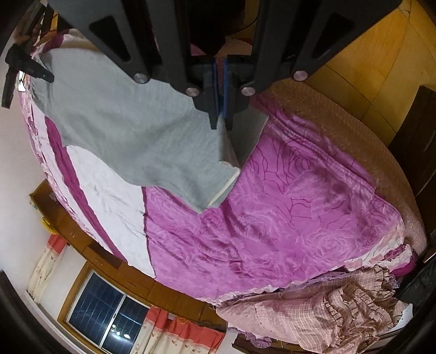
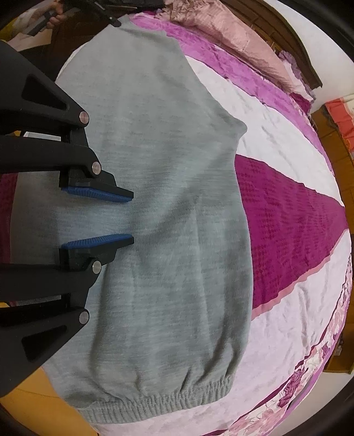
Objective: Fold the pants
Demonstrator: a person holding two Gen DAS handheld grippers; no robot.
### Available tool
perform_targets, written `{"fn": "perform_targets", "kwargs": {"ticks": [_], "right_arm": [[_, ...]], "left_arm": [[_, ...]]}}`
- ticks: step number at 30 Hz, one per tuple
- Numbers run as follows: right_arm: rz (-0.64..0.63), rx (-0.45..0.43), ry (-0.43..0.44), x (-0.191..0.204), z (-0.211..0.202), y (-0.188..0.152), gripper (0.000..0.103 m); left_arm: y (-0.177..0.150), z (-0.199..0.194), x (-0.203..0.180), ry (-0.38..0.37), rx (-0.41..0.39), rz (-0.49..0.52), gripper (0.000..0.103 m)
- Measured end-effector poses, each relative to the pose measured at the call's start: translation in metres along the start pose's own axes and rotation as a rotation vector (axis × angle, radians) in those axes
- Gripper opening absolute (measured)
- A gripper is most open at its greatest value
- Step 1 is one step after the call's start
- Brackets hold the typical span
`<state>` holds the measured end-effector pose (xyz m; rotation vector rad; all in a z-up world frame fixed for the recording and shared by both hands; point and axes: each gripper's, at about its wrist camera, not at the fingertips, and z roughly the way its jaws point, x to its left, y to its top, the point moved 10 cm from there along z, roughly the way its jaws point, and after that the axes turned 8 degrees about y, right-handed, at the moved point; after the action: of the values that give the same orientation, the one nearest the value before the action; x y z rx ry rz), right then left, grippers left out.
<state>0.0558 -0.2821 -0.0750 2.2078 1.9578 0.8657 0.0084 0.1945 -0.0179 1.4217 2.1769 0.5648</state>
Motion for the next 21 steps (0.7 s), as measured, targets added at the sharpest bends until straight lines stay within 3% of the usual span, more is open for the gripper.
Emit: {"fn": "perform_targets", "kwargs": {"ticks": [16,21], "right_arm": [[-0.024,-0.004,0.011,0.004,0.000,-0.001,0.025],[-0.010,-0.006,0.004,0.007,-0.004,0.002,0.027]], "left_arm": [[0.012,-0.025,0.017,0.069,0.006,0.013,0.008],[0.016,-0.030,0.014,0.034,0.021,0.002,0.008]]}}
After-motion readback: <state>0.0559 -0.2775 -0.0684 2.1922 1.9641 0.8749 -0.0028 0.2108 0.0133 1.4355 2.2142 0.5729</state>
